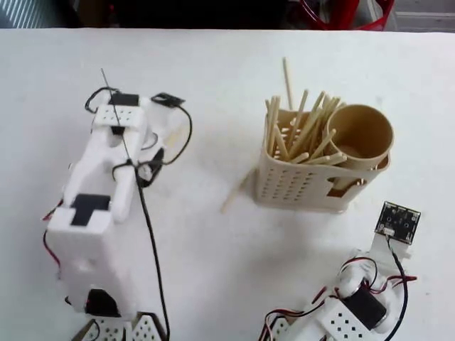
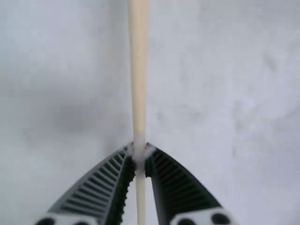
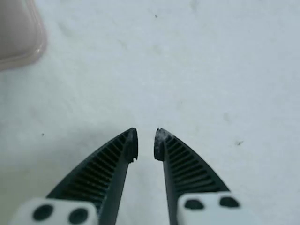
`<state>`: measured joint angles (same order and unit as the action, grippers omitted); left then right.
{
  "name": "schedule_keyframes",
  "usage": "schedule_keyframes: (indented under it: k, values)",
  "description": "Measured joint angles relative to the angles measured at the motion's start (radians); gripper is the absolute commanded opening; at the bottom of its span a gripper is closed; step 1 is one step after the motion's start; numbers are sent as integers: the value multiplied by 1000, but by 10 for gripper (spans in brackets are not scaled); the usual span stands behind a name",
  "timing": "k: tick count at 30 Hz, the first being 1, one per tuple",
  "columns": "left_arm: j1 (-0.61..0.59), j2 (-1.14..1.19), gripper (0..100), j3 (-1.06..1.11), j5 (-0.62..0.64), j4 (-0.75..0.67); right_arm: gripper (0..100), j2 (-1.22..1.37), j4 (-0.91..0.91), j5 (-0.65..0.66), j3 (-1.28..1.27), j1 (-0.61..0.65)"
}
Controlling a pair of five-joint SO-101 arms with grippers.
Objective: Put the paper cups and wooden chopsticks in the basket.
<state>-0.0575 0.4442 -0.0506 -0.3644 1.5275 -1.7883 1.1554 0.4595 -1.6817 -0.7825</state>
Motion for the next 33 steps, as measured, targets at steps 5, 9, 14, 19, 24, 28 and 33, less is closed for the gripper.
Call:
schedule_keyframes:
  k: [5, 9, 14, 19, 24, 28, 33]
  values:
    - [5, -235, 23, 264, 103, -284, 74, 0, 0, 0, 0, 0]
    - [28, -276, 23, 411, 187, -548, 74, 0, 0, 0, 0, 0]
    - [26, -232, 24, 453, 216, -624, 74, 0, 0, 0, 0, 0]
    - [26, -204, 24, 453, 218, -624, 74, 0, 0, 0, 0, 0]
    - [26, -204, 24, 453, 218, -624, 74, 0, 0, 0, 0, 0]
    - [26, -204, 72, 453, 218, -624, 74, 0, 0, 0, 0, 0]
    - [28, -204, 87, 453, 218, -624, 74, 0, 0, 0, 0, 0]
